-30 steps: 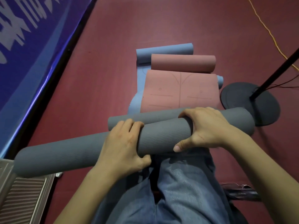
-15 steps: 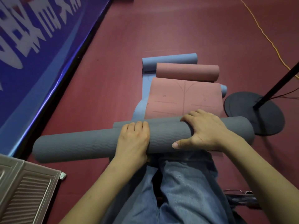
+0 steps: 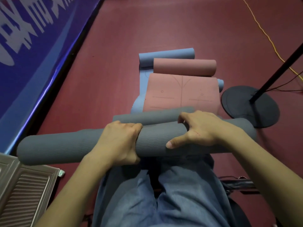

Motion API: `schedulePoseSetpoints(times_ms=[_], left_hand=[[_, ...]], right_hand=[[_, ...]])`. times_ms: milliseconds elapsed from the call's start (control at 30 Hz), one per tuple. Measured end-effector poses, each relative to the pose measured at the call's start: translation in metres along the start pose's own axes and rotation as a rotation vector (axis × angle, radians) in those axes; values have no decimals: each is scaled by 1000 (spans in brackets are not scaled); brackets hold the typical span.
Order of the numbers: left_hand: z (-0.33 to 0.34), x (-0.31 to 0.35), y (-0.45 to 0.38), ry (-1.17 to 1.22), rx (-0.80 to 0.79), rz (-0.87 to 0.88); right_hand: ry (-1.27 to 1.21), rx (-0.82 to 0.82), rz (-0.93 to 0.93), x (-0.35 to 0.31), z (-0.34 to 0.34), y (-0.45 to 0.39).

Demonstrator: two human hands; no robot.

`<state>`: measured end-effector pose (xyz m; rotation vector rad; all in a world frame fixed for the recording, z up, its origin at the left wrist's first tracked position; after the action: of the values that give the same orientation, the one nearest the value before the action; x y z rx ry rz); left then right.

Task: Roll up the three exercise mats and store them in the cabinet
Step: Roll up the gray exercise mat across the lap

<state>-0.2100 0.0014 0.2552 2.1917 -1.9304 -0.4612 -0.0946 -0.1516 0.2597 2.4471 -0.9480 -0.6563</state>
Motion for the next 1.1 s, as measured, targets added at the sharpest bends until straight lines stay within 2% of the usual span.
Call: schedulePoseSetpoints(times_ms=[200, 367, 533, 700, 867, 967, 1100], left_hand=[[17, 21, 40, 36, -179, 61], [23, 31, 35, 38, -191, 38], [26, 15, 12, 117, -341, 39], [29, 5, -6, 357, -440, 80], [36, 3, -5, 403, -387, 113], [33, 6, -8, 457, -335, 198], [19, -1, -6, 606, -167, 248]], right_hand=[[-51, -196, -54, -7, 41, 39], [76, 33, -134, -6, 46, 48], [-24, 291, -333, -14, 24, 49], [-39, 304, -308, -13, 18, 40], [-88, 280, -276, -9, 16, 36], [-137, 260, -254, -4, 15, 32], [-115, 219, -192, -3, 9, 22]])
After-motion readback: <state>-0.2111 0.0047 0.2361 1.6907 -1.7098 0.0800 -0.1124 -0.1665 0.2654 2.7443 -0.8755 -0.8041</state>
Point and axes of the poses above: each hand's wrist, its own y-axis away from the middle knuckle, its own z-axis out of the palm, x = y × z, the point moved 9 cm from there along -y, towards the middle knuckle, and after that the axes turned 10 degrees about -x, right-handed, at the moved point
